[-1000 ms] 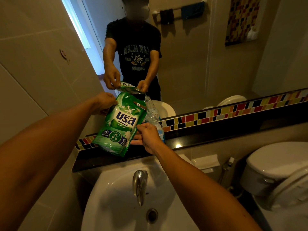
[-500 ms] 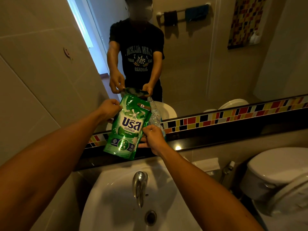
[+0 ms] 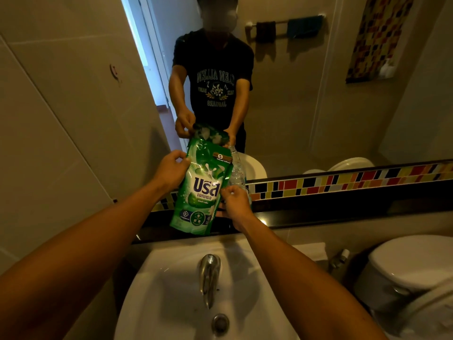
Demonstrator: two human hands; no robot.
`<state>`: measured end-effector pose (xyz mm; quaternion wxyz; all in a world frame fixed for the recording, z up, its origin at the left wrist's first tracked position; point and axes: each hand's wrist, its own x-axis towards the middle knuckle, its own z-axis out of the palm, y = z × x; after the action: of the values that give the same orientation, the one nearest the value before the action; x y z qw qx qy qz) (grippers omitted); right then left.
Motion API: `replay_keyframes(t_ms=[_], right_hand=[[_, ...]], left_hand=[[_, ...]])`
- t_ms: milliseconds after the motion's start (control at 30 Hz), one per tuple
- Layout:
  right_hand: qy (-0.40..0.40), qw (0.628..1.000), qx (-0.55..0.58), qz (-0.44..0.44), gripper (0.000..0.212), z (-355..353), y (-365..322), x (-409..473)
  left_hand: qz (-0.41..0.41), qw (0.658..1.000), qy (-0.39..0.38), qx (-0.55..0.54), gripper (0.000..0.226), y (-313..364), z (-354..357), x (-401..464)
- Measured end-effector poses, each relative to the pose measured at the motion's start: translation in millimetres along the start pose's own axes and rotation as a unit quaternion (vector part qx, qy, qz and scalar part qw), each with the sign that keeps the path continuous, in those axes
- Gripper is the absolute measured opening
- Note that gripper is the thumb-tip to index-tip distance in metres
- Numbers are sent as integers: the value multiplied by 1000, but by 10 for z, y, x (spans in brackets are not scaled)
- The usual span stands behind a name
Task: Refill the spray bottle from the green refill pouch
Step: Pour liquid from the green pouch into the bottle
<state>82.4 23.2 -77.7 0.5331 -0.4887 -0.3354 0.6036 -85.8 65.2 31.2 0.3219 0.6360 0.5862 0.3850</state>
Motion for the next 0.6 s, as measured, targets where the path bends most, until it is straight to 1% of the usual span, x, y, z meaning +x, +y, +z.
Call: replay_keyframes(t_ms=[100, 233, 267, 333, 400, 500, 600], right_hand=[[13, 999, -33, -27, 13, 21, -33, -1], [30, 988, -123, -83, 11, 84, -68, 50], [29, 985, -144, -93, 14, 115, -75, 54], [24, 977, -178, -116, 27, 197, -40, 109], [18, 970, -206, -129, 32, 312, -18, 134], [2, 965, -229, -132, 24, 522, 54, 169], [-15, 957, -255, -136, 16, 788, 160, 201]], left_hand=[[11, 999, 22, -27, 20, -137, -30, -87], [4, 994, 45, -101, 14, -428, -132, -257], [-3, 990, 49, -136, 13, -503, -159, -294], [-21, 979, 63, -192, 12, -644, -227, -359], [-39, 969, 82, -228, 9, -752, -306, -423], [-51, 960, 112, -252, 14, -919, -466, -495], [-69, 953, 124, -267, 9, -1123, -684, -535]])
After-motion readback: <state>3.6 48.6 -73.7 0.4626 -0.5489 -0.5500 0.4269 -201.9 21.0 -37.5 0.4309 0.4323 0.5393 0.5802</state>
